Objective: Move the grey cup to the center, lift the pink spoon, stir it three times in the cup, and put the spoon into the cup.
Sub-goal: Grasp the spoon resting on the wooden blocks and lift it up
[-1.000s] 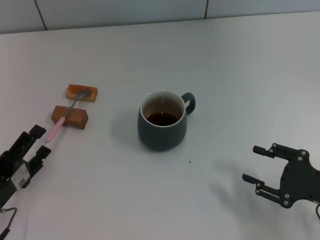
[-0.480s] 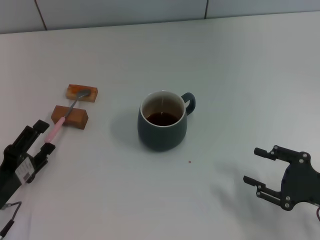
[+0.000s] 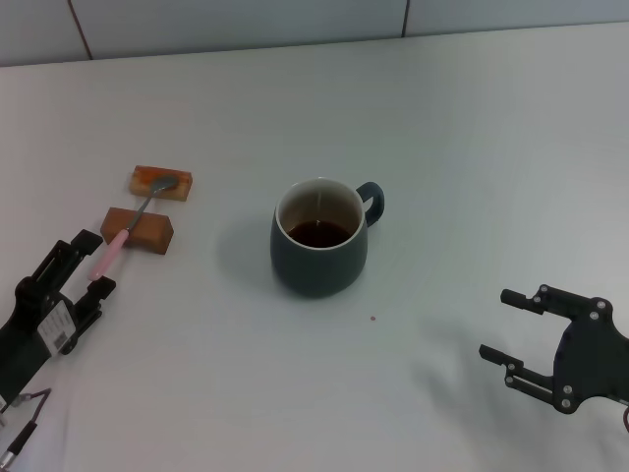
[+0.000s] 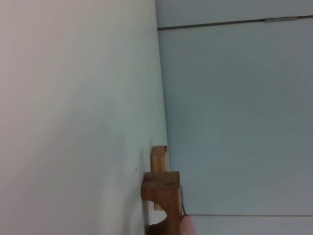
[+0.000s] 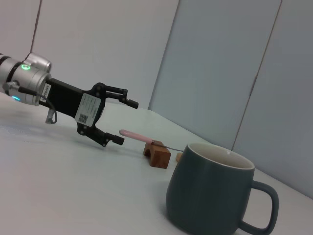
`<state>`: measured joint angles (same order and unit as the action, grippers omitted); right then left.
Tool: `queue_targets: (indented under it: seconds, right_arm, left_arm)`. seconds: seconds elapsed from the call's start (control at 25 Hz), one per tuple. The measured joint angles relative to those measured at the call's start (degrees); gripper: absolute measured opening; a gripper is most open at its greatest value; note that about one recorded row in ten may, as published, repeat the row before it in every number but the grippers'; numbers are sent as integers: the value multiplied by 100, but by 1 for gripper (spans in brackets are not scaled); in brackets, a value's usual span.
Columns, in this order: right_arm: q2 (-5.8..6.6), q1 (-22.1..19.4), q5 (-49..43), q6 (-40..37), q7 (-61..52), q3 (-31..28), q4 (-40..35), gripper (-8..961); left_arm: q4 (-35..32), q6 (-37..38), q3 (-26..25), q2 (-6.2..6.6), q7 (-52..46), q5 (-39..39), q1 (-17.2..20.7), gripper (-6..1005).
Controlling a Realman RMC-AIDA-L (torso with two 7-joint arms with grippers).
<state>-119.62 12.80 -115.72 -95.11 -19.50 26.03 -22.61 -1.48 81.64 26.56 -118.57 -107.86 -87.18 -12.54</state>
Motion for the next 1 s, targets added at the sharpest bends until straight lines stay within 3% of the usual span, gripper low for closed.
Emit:
queue_targets:
  seconds: [1.0]
  right_arm:
    - [10, 56, 2, 41, -25, -36, 21, 624]
  left_arm:
    - [80, -413, -99, -8, -58, -1, -349, 826]
